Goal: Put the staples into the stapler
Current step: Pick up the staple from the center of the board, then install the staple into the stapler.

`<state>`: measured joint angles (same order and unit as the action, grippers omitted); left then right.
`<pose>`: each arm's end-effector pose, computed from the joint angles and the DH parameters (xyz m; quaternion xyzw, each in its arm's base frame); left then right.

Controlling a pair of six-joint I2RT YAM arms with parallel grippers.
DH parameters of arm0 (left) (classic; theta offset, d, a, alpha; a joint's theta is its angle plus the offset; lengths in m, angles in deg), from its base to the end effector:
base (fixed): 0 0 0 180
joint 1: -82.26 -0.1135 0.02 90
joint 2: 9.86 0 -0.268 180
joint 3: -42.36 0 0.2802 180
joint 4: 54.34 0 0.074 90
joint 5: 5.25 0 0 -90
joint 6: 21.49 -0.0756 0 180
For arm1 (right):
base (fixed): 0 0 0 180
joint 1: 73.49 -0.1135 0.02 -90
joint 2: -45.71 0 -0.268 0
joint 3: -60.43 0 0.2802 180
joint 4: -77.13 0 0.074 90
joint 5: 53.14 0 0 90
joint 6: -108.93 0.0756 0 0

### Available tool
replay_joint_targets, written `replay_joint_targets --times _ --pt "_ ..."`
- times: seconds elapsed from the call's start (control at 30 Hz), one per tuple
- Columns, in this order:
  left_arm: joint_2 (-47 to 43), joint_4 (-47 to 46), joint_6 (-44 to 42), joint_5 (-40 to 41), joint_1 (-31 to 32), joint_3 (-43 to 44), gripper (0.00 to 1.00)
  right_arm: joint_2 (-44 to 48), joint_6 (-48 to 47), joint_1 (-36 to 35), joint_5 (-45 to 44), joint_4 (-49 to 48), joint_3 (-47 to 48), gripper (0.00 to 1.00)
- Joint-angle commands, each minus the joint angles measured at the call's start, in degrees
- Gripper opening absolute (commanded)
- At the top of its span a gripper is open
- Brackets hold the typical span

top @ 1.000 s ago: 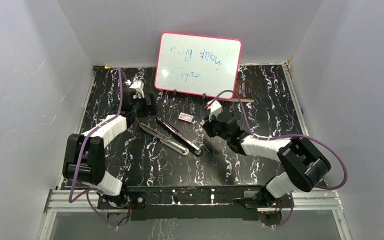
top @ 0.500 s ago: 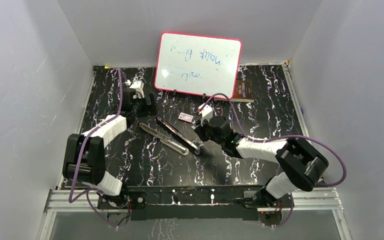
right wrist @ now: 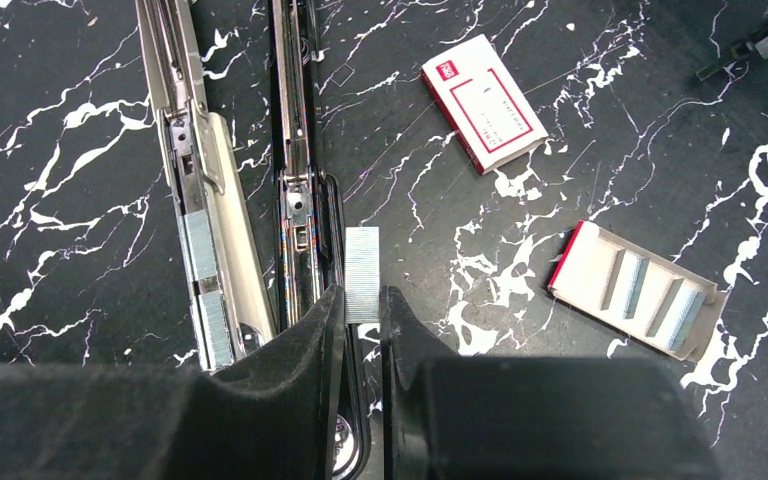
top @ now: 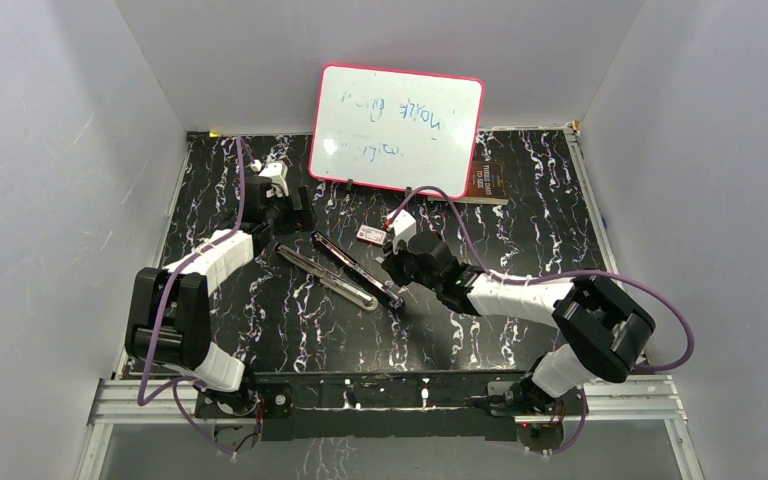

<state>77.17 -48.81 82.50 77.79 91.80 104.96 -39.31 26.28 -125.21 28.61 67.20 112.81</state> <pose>0.3834 -0.0737 0.1908 -0.0032 0.8648 -0.1533 0.4782 0.2377 0.2837 0.1719 -0.2766 0.7839 0.2203 0.5103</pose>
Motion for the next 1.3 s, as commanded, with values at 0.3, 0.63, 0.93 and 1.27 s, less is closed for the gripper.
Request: replay_joint_targets --times 0.3,0.63,0.93,1.27 --pt "-2.3 -0.4 0.0 -0.9 -0.2 -0.1 0.97 -2.2 0.2 -0.4 0.4 2.4 4.5 0.0" --pt "-2.0 -0.4 -0.1 -0.8 -0.2 -0.1 0.97 -0.3 -1.2 -0.2 -5.9 3.1 3.9 0.0" --pt "-2.4 -0.6 -0.2 -1.0 -0.3 -0.1 0.96 -0.5 -1.3 -0.2 -2.2 7.5 4.6 0.0" --pt "-2.1 -0.7 -0.1 -1.1 -0.4 -0.1 0.97 -3.4 -0.6 -0.2 0.7 4.0 7.5 0.0"
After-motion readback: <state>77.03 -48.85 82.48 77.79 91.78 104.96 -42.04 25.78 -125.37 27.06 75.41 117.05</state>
